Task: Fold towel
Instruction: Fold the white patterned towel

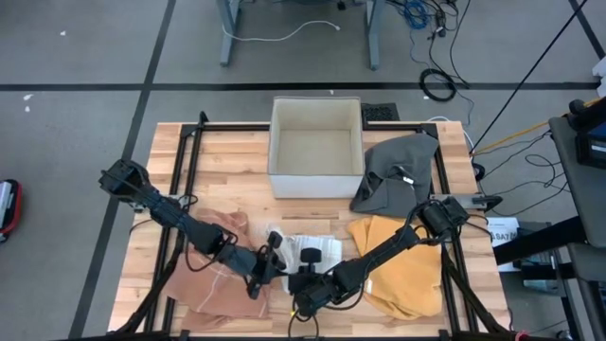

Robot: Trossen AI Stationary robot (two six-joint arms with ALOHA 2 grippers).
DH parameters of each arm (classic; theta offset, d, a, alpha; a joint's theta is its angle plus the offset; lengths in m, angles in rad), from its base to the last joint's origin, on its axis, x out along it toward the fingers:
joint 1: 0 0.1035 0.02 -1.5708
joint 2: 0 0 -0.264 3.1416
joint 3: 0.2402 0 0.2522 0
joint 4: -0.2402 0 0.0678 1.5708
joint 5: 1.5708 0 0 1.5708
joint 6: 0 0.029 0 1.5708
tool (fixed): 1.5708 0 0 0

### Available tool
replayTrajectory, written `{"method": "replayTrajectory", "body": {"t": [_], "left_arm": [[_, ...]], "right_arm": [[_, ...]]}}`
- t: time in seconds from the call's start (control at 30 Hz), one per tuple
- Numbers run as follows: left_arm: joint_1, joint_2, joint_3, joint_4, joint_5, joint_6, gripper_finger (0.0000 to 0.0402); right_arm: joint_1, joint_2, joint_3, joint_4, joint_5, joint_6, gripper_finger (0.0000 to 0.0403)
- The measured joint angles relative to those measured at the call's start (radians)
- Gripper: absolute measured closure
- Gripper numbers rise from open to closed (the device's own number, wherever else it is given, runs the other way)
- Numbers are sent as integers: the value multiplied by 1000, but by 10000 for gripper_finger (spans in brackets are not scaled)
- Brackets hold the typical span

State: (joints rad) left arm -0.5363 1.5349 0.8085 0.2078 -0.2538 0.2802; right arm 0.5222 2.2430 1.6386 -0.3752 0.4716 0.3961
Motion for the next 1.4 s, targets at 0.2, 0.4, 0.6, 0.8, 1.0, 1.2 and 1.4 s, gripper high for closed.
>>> {"method": "replayTrajectory", "body": {"t": [0.2, 0.4, 0.6, 0.8, 1.0, 1.2, 1.4], "left_arm": [[47, 45, 1, 56, 125, 96, 358], [69, 91, 1, 55, 160, 96, 358], [69, 92, 1, 67, 164, 101, 358], [70, 92, 1, 88, 170, 124, 358], [70, 92, 1, 115, 171, 149, 358], [78, 92, 1, 152, 219, 175, 358], [78, 93, 1, 175, 228, 210, 358]], "right_arm": [[-3, 14, -1, 38, -34, -27, 319], [24, -30, -1, 15, -22, -61, 319], [58, -90, 0, -164, -24, 25, 319], [120, -123, 0, -375, 5, 230, 319], [162, -124, -1, -492, 34, 392, 319], [174, -111, -1, -526, 52, 465, 319], [156, -75, -1, -518, 49, 468, 319]]}}
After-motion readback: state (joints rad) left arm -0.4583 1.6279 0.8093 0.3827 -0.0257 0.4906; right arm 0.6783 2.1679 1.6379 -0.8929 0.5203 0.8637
